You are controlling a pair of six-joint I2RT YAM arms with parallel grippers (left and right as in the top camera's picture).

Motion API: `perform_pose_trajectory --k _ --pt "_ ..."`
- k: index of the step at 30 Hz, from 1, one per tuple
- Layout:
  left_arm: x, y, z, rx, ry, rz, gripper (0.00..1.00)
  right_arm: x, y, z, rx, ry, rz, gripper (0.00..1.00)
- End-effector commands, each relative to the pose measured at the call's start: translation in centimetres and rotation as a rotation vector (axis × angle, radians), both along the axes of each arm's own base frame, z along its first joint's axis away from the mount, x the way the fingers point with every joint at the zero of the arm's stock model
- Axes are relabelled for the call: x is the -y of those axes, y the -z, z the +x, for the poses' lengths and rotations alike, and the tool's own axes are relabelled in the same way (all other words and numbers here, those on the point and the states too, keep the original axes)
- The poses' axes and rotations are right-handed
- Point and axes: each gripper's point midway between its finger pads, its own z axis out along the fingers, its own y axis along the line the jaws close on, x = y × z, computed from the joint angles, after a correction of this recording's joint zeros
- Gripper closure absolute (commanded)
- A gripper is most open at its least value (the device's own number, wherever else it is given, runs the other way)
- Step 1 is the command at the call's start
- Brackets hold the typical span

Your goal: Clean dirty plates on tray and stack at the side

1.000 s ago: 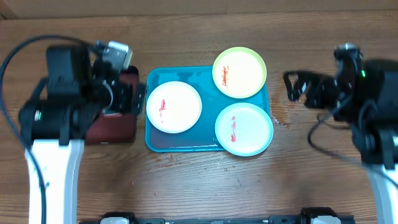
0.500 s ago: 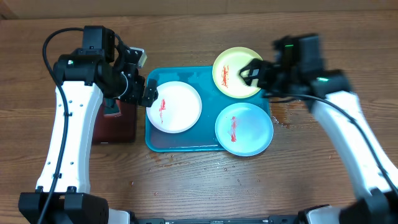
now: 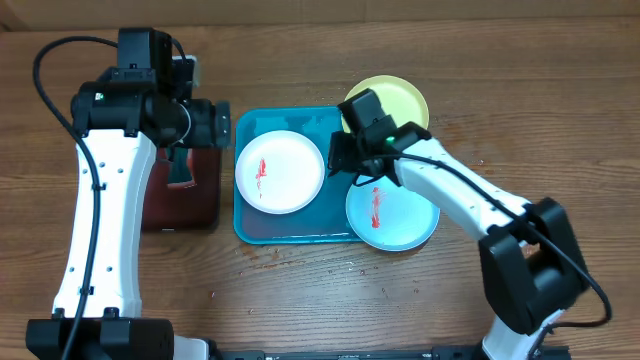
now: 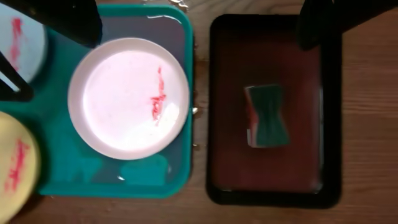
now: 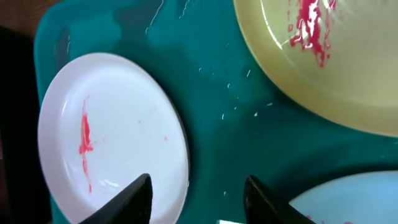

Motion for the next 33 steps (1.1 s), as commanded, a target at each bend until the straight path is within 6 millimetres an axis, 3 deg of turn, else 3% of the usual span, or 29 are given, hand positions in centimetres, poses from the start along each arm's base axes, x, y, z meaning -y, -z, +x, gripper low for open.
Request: perform_pose_trajectory --k 1,10,19,23,25,29,33 --pt "-2.6 -1.6 0.7 0.066 -0.116 0.078 0.00 -0.6 0.1 1.3 0.067 -0.009 -0.040 0.55" --pt "-4.9 -1.5 1.9 0.091 -0.173 0.141 0.02 -2.4 3.8 0.9 0.046 -0.042 -0.077 0.60" --pt "-5.7 2.9 2.0 -0.057 -0.162 0.155 0.07 -4.0 5.8 -0.1 0.063 -0.096 -0.135 0.62" --pt "-5.9 4.4 2.0 -0.108 -0.163 0.156 0.11 -3.9 6.8 -0.5 0.045 -0.100 -0.155 0.69" --pt "-6.0 5.0 2.1 -0.124 -0.165 0.154 0.18 -3.7 7.0 -0.5 0.043 -0.093 -0.165 0.75" --pt "-6.4 6.3 2.1 -0.164 -0.170 0.154 0.44 -3.5 7.0 -0.5 0.041 -0.088 -0.170 0.92" --pt "-6.9 8.3 2.3 -0.219 -0.173 0.154 0.68 -3.4 7.2 -0.7 0.037 -0.088 -0.173 0.96"
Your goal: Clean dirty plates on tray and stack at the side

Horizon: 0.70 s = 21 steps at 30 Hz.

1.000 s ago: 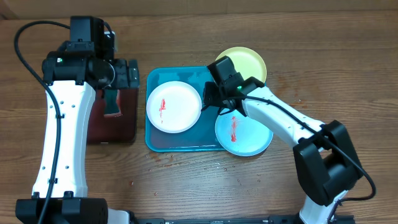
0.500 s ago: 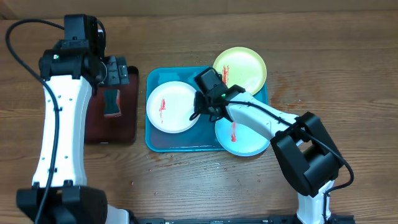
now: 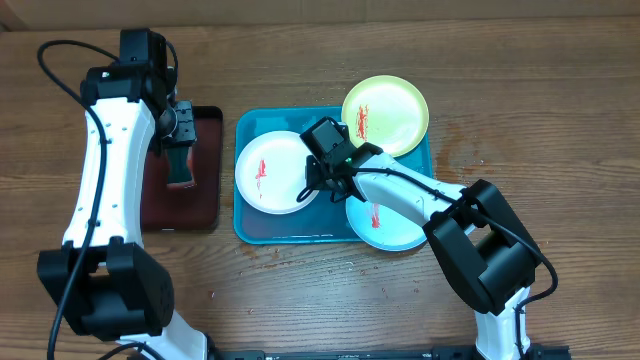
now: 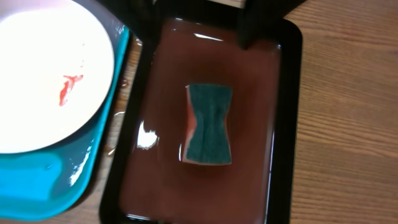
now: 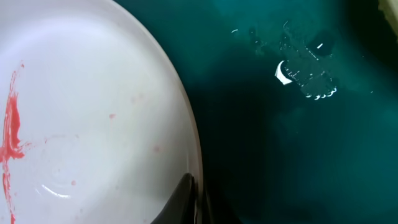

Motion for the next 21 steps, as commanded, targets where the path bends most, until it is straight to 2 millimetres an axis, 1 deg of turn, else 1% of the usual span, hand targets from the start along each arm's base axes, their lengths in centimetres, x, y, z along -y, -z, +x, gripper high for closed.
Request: perform_pose_trajectory --k 1,2,3,4,6,10,12,15,21 --pt "-0.9 2.1 0.5 -0.056 -0.015 0.005 0.73 0.2 0.6 0.3 0.004 0.003 -0.026 0.96" --pt "-1.0 3.0 0.4 -0.086 -0.005 -0.002 0.75 0.3 0.6 0.3 0.003 0.003 -0.026 0.96" --pt "-1.0 3.4 0.4 -0.098 0.002 -0.007 0.75 0.3 0.6 0.3 0.003 0.003 -0.026 0.96" --pt "-1.1 4.6 0.3 -0.137 0.021 -0.025 0.75 0.3 0.6 0.3 0.003 0.003 -0.027 0.96" --pt "-1.2 6.0 0.2 -0.175 0.043 -0.045 0.73 0.3 0.6 0.2 -0.001 0.003 -0.030 0.96" --pt "-2.2 8.2 0.2 -0.223 0.058 -0.050 0.69 0.5 0.7 0.0 -0.007 0.003 -0.035 0.96" --pt "-2.7 8.9 0.3 -0.231 0.048 -0.054 0.66 0.5 0.7 0.0 -0.007 0.003 -0.035 0.96" --pt "-3.1 9.8 0.5 -0.241 0.056 -0.055 0.65 0.5 0.7 0.1 -0.006 0.003 -0.035 0.96" --pt "-2.3 12.0 1.1 -0.262 0.136 -0.101 0.66 0.6 0.7 0.1 -0.002 0.006 -0.040 0.96"
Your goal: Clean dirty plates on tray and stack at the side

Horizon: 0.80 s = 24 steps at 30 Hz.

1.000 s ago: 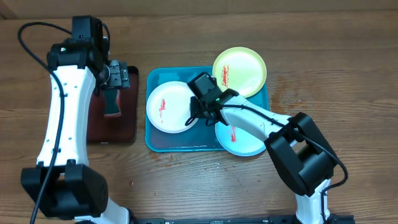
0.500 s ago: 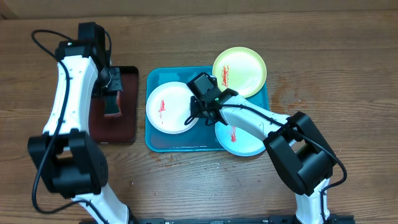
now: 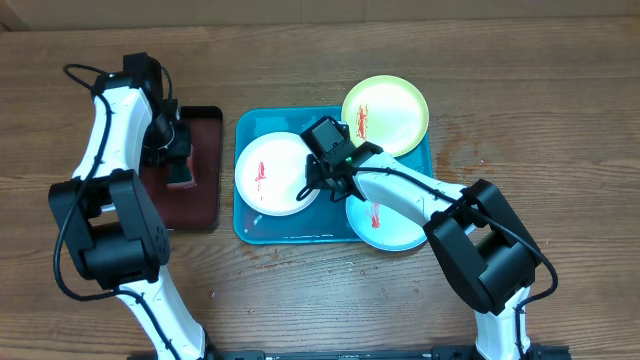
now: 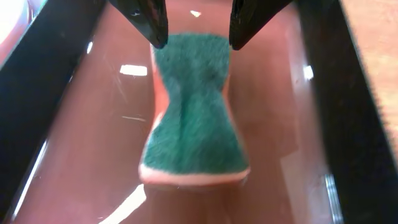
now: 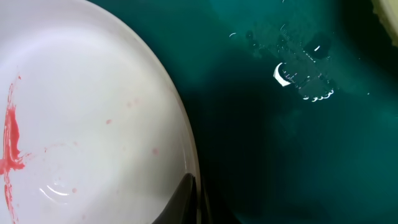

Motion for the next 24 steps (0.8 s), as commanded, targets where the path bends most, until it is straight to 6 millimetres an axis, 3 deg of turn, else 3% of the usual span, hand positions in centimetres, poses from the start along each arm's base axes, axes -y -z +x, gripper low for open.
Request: perform_pose_trajectory --k 1,9,17,21,24 --pt "0.6 1.8 0.6 -0.021 0.061 -0.048 0.66 0.5 0.8 0.0 -0.002 -0.004 -0.040 0.96" --pt "0.2 4.3 0.8 -0.053 0.057 -0.043 0.70 0.6 0.9 -0.1 -0.006 -0.005 -0.043 0.95" --pt "0.2 4.3 1.2 -0.036 0.057 -0.040 0.96 0.6 0.9 0.0 -0.005 -0.004 -0.042 0.95" --pt "0.4 4.0 1.4 -0.031 0.056 -0.052 0.96 0.6 0.9 -0.1 -0.006 -0.005 -0.044 0.95" --pt "0.9 2.4 1.9 -0.005 0.054 -0.084 0.96 0.6 0.9 -0.2 -0.010 -0.008 -0.047 0.95"
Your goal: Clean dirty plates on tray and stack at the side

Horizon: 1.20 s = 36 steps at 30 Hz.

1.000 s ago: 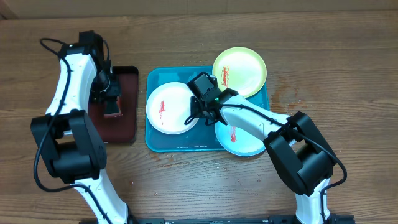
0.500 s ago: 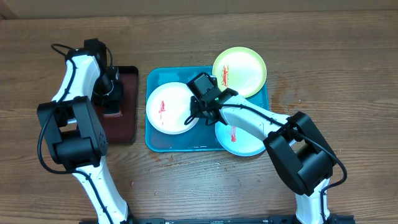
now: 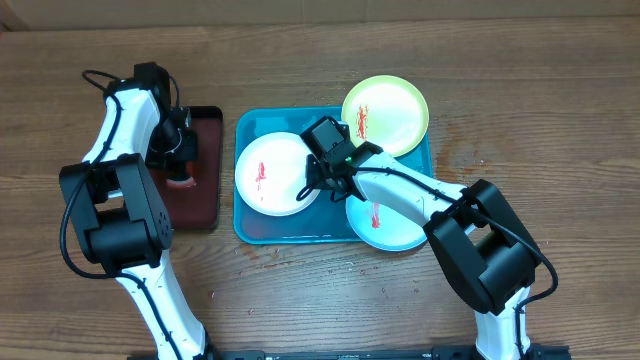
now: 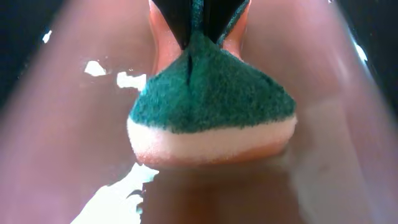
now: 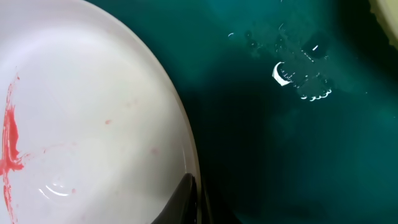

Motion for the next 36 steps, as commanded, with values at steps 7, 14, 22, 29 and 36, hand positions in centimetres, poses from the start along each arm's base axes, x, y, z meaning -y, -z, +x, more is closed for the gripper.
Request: perform_pose_trajectory --k 7,14,22,29,36 --pt "3.8 -9.2 3.9 0.225 0.024 -0.219 0.96 0.2 1.0 -0.6 -0.041 -0.017 -0.015 0.95" --pt "8.8 -11.4 2.6 0.220 0.100 -0.336 0.96 0.1 1.0 -0.7 -0.055 0.018 0.004 0.96" --pt "14.5 -7.5 0.5 0.118 0.159 -0.329 0.96 0.1 1.1 -0.8 -0.062 0.016 0.005 0.96" --pt "14.5 -3.8 -1.2 0.061 0.043 -0.212 0.96 0.1 1.1 -0.8 -0.062 0.016 0.005 0.96" --pt "15.2 0.1 -2.4 0.063 0.032 -0.127 0.96 0.1 1.1 -0.8 -0.061 0.016 0.005 0.96"
